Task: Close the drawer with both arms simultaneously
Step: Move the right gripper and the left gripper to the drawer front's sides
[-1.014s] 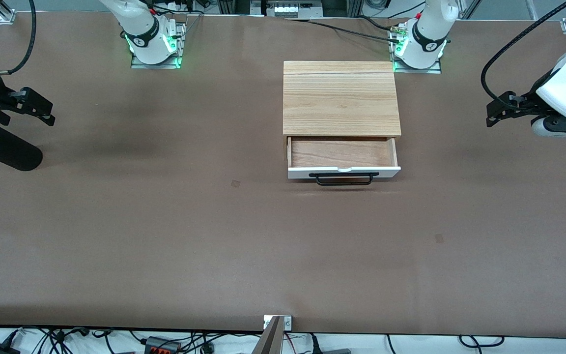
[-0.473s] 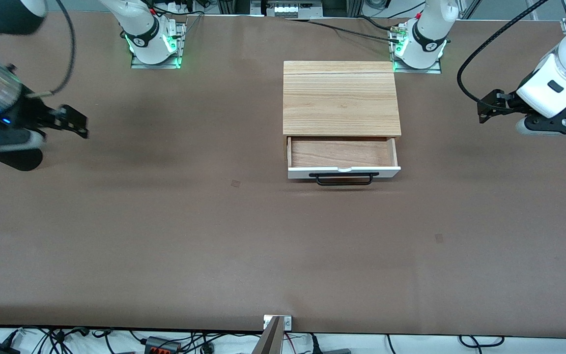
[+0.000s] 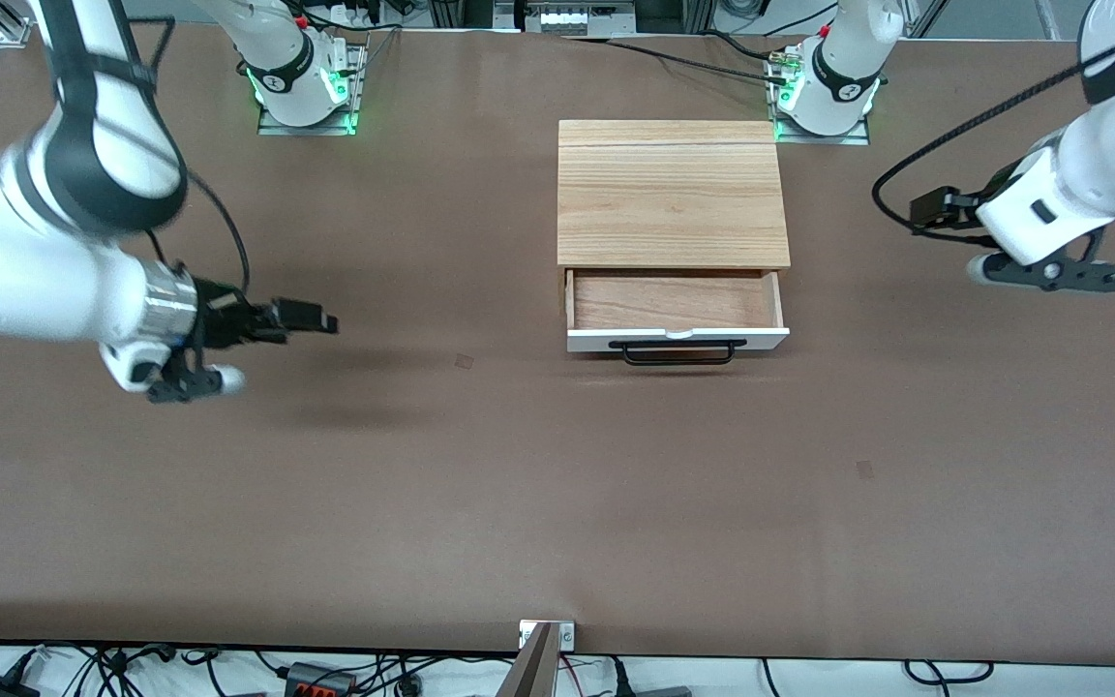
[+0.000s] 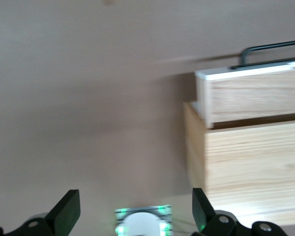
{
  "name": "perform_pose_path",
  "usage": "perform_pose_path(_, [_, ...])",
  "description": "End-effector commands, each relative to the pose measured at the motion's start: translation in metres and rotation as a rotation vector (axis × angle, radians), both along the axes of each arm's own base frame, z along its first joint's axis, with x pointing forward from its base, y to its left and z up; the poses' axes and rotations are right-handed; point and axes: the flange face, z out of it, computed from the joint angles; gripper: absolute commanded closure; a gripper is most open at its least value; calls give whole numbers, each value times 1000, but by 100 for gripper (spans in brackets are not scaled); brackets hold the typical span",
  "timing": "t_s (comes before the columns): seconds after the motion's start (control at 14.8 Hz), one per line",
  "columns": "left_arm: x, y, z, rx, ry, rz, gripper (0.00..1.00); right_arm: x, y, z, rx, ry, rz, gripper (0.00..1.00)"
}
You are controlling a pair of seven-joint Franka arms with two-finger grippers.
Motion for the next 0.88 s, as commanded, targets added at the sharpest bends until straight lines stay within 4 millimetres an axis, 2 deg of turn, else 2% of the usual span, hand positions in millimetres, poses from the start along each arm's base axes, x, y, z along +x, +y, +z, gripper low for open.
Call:
perform_pose_path(0.0, [35,-14,-35,-135,-23,14,0,13,60,-5,38,-98,-19,0])
perform_pose_path(0.14, [55,-24,-64,-206,-48,42,0,17,94,-31,63,-131,-39,0])
perform_pose_path(0.27, [75,-30,-89,-277,-91,76,0,13,137,-47,142,-148,-125,0])
perform_pose_path(0.47, [98,-45,-132,-376,-156,76,0,9,176,-87,154,-172,-193,0])
perform_pose_path(0.54, [101,-51,-143,-403,-169,103,0,6,187,-104,146,-178,-193,0])
perform_pose_path(0.68, [101,-73,-161,-407,-219,108,0,-6,221,-128,145,-195,-182,0])
perform_pose_path(0.81, [98,-83,-190,-400,-238,107,0,-13,239,-135,156,-234,-209,0])
